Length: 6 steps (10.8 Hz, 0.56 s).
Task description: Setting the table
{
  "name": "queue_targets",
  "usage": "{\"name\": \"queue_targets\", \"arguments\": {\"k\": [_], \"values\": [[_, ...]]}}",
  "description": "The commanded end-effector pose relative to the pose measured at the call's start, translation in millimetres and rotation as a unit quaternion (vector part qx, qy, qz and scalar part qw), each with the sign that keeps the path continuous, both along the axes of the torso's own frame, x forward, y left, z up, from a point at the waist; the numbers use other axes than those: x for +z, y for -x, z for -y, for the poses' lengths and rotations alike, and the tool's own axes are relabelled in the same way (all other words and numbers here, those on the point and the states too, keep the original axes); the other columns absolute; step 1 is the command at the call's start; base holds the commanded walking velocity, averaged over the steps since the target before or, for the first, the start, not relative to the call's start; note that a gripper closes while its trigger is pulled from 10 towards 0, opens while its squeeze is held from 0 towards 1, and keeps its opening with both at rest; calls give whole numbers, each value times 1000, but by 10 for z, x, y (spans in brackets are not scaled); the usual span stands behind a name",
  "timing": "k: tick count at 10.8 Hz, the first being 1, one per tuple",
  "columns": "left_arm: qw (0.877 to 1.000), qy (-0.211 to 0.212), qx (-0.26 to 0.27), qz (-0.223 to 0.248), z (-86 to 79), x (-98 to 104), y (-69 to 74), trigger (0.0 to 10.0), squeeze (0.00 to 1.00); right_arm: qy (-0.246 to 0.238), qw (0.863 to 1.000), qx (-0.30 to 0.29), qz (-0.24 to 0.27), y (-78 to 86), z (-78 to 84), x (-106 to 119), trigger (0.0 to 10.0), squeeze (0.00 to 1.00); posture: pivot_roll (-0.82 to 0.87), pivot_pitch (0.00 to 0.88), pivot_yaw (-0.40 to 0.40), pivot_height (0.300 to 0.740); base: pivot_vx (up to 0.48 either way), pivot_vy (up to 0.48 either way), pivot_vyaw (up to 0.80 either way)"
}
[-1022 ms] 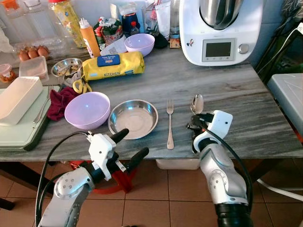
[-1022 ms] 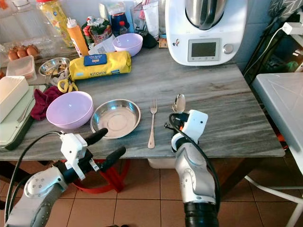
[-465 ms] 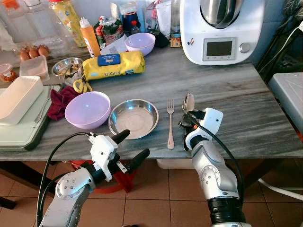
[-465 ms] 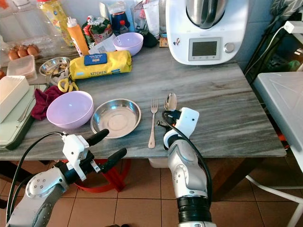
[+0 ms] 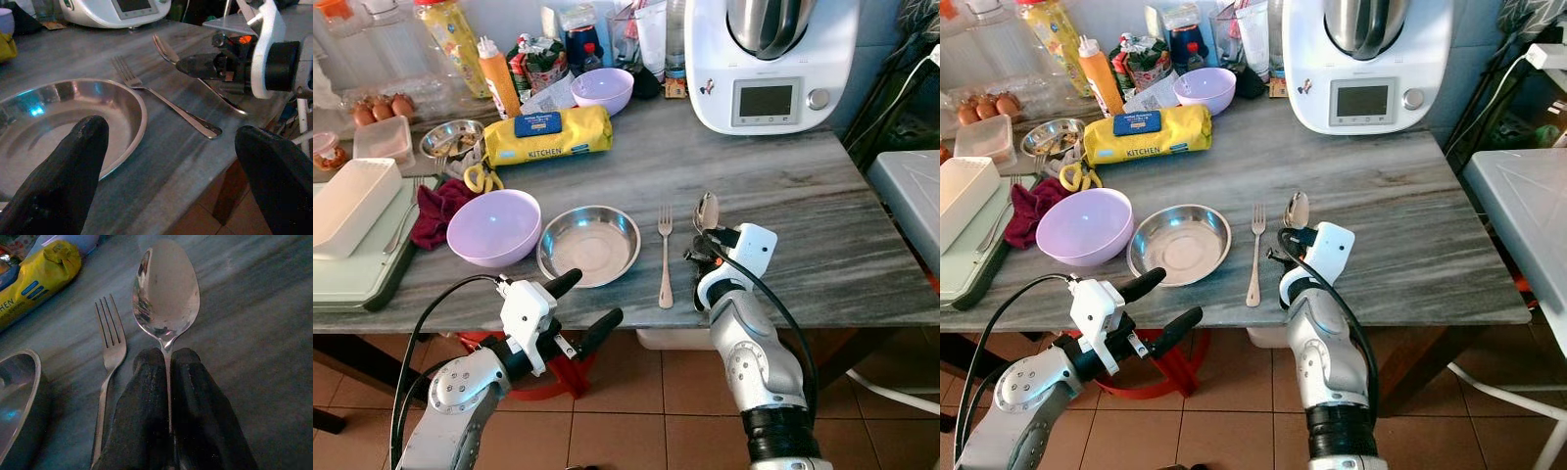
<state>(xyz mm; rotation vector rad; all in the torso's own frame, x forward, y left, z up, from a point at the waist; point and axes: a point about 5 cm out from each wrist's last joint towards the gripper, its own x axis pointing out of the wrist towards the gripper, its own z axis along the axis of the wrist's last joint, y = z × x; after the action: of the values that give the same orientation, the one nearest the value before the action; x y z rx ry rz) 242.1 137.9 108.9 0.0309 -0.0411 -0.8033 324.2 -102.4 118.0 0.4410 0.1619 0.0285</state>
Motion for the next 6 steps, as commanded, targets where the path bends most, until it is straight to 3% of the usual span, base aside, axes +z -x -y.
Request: {"name": "queue_targets", "arguments": {"k": [1, 6], "values": [[1000, -10, 0, -3, -15, -31, 6, 10000, 0, -14, 999, -6, -29, -1, -24, -100, 10000, 0, -2, 125, 109, 740, 0, 0, 0], [1000, -9, 0, -5, -5, -65, -4, 10000, 0, -3, 999, 5, -38, -53, -55, -137, 10000, 0, -1, 125, 108, 740, 0, 0, 0]]}}
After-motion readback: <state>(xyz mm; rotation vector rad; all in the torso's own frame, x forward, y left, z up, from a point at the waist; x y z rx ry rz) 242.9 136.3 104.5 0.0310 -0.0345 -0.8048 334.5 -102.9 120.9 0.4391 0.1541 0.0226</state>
